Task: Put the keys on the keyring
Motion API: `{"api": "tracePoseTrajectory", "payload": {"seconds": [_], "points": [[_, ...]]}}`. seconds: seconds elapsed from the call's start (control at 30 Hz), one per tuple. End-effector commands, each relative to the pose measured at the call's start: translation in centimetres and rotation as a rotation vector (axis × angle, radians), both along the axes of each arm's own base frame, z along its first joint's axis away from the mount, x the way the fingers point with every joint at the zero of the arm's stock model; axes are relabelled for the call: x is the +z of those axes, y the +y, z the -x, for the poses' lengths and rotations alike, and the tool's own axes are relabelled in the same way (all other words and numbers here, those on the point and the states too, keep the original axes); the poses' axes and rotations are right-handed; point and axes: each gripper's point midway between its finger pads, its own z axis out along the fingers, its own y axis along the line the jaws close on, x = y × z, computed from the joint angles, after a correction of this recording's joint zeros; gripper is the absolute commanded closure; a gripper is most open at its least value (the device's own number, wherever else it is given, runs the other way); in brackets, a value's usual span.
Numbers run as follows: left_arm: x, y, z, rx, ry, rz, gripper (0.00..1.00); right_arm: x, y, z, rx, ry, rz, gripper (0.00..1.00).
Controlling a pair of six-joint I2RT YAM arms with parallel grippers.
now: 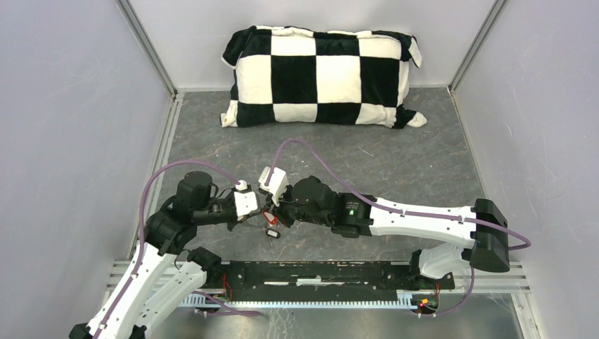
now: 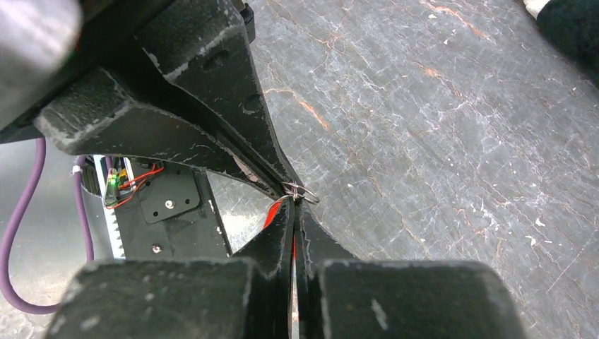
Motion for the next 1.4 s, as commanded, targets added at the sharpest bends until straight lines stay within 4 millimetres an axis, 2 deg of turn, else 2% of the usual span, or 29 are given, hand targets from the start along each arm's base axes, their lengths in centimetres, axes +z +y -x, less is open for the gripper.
{"api": "tracePoseTrajectory", "payload": {"seconds": [0.0, 0.37, 1.37], "points": [[2.2, -0.6, 0.2, -0.050, -0.079, 0.046, 0.98, 3.4, 1.3, -0.4, -0.014, -0.020, -0.093, 1.00], [1.9, -0.5, 0.4, -0.064, -0.090, 0.029, 0.98, 4.3, 1.9, -0.4, -0.015, -0.017, -0.137, 1.00], [1.5, 0.0, 1.0, -0.120, -0.148, -0.006, 0.98, 5.5, 0.7, -2.5, -0.117, -0.005, -0.165, 1.00]]}}
